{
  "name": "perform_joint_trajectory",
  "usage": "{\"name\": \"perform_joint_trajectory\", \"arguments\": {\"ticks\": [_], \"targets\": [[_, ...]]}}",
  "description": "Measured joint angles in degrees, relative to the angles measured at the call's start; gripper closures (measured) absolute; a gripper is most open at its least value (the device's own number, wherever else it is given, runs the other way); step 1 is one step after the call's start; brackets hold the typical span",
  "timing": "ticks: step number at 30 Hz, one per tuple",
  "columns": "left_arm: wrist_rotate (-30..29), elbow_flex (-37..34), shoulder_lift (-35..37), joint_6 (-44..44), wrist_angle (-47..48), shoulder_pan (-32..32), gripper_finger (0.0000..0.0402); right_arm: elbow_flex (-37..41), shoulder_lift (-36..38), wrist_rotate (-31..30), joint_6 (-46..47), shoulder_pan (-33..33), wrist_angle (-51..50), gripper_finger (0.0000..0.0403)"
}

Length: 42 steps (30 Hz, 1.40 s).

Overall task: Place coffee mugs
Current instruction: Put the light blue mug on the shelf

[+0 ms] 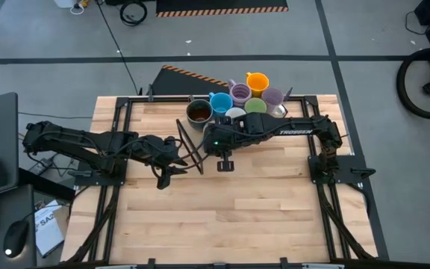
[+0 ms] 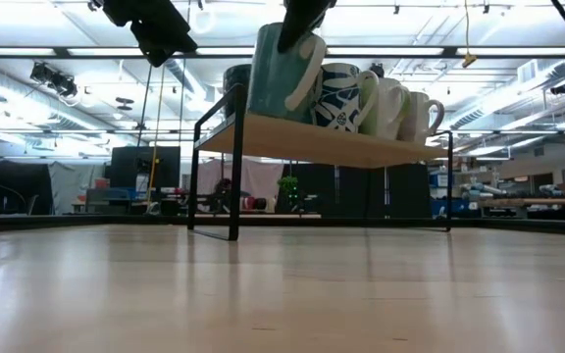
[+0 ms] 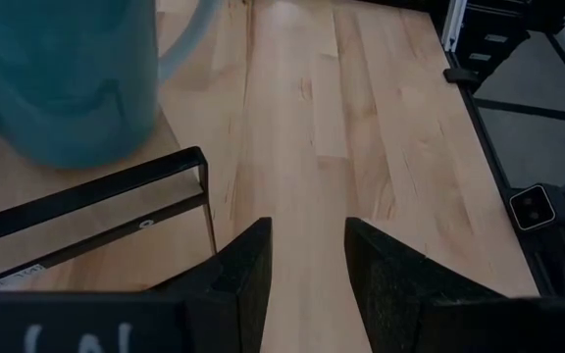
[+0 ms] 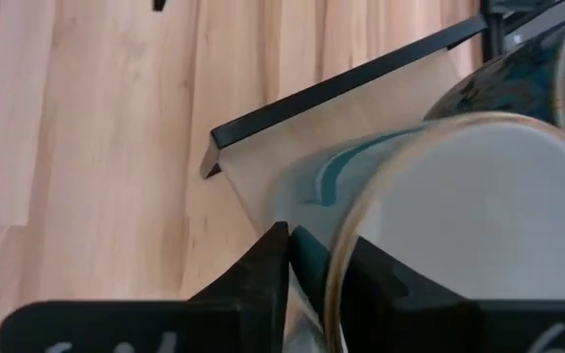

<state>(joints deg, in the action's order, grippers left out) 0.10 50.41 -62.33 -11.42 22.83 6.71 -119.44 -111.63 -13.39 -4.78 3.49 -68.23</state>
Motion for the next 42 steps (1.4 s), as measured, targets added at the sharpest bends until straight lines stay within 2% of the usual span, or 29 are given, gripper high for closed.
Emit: {"name": "perform_joint_trajectory", "arguments": {"ticks": [12,42], "targets": [[1.6,0.0,0.0,0.0,-0.1,0.0,0.0265,0.0,0.1,-2.1,-0.9,0.0,2.0,0.0265],[1.7,-0.1,0.0,0.2,-0.1,0.0,0.0265,0.0,0.2,-9.2,-4.0,2.4,3.0,0.0264]]}}
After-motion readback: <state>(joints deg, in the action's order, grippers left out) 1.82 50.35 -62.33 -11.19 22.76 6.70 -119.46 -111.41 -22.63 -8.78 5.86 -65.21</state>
